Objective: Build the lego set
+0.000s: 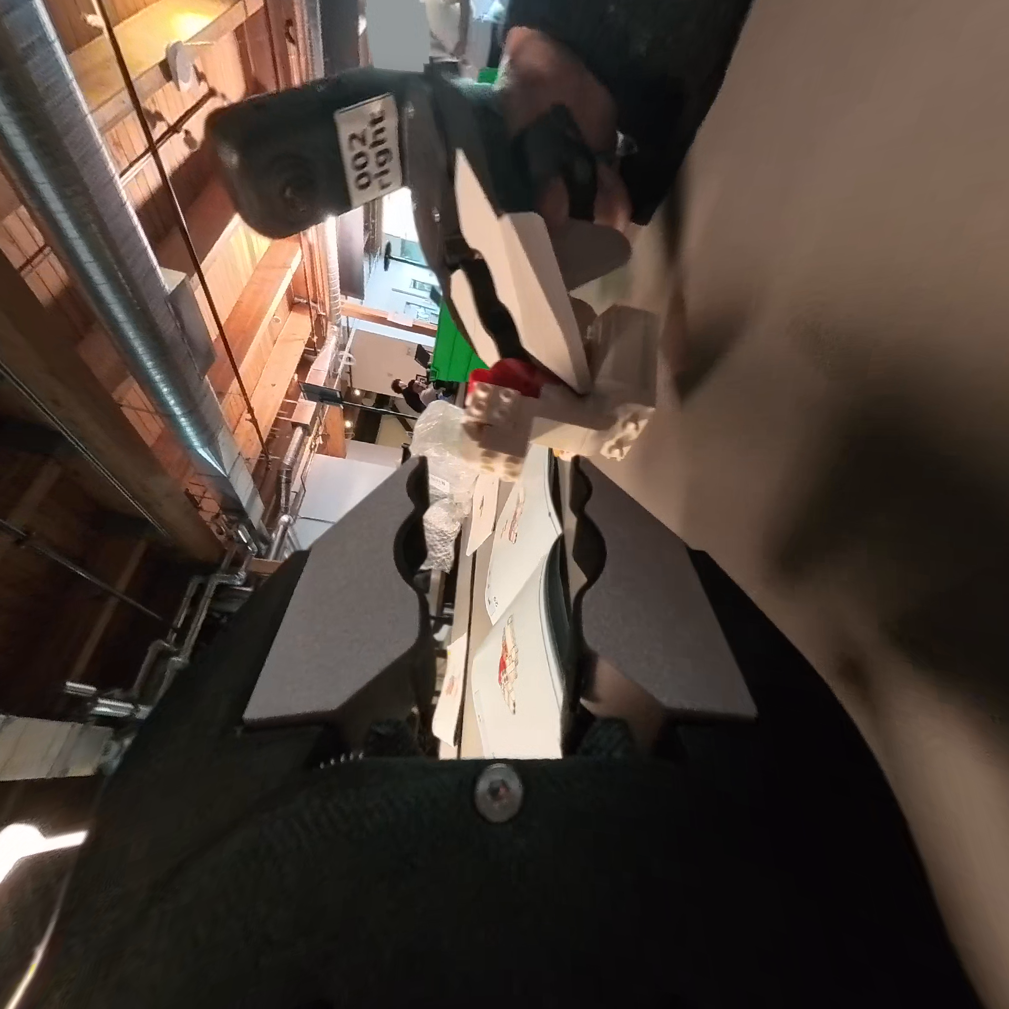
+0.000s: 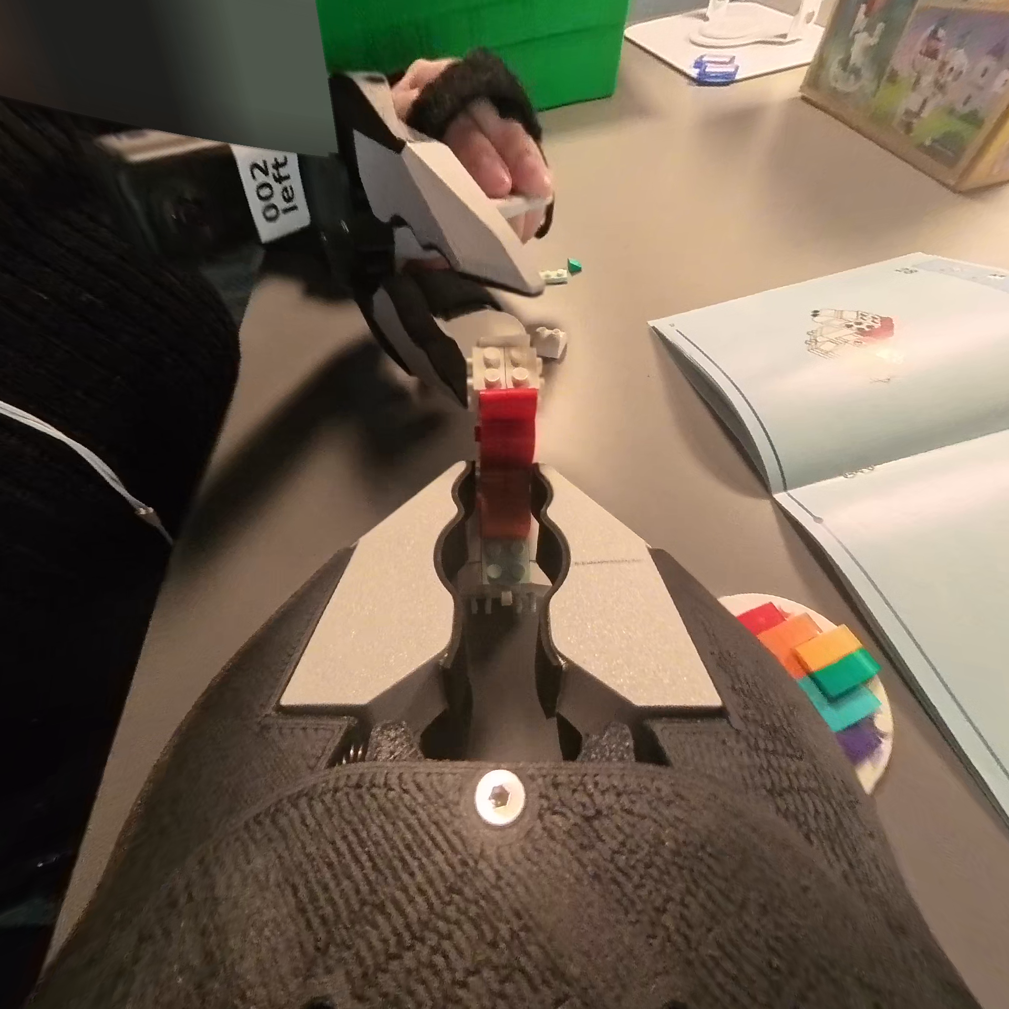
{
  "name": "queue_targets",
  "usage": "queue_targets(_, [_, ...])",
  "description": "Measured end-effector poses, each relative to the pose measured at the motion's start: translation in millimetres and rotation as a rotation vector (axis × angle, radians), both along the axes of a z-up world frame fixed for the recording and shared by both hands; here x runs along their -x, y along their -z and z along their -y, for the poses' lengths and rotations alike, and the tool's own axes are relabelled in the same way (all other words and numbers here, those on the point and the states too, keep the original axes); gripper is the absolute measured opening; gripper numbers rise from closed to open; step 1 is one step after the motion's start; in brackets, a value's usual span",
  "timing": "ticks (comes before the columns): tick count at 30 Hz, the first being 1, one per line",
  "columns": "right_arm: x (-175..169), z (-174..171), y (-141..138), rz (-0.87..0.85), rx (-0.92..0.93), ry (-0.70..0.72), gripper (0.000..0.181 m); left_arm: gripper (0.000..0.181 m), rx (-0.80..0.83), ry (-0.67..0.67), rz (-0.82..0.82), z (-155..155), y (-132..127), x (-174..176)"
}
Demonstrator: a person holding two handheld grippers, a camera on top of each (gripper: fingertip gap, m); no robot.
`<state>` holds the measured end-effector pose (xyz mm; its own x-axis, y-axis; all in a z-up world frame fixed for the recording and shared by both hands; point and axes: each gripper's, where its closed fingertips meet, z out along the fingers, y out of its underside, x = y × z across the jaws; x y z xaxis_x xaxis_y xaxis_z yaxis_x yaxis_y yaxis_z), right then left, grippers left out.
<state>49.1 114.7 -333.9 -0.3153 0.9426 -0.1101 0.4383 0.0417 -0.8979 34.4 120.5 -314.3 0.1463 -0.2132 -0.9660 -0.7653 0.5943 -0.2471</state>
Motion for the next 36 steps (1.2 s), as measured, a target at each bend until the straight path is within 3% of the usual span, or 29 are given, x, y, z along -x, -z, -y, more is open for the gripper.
queue_targets(13, [-2,13,-4,-0.005,0.081,-0.065,0.019,0.043,-0.089,0.044,-0.011,8,-3,-6])
queue_targets(36, [-3,18,-6,-0.006,0.116,-0.091,0.019,0.046,-0.031,0.104,0.023,14,2,-8])
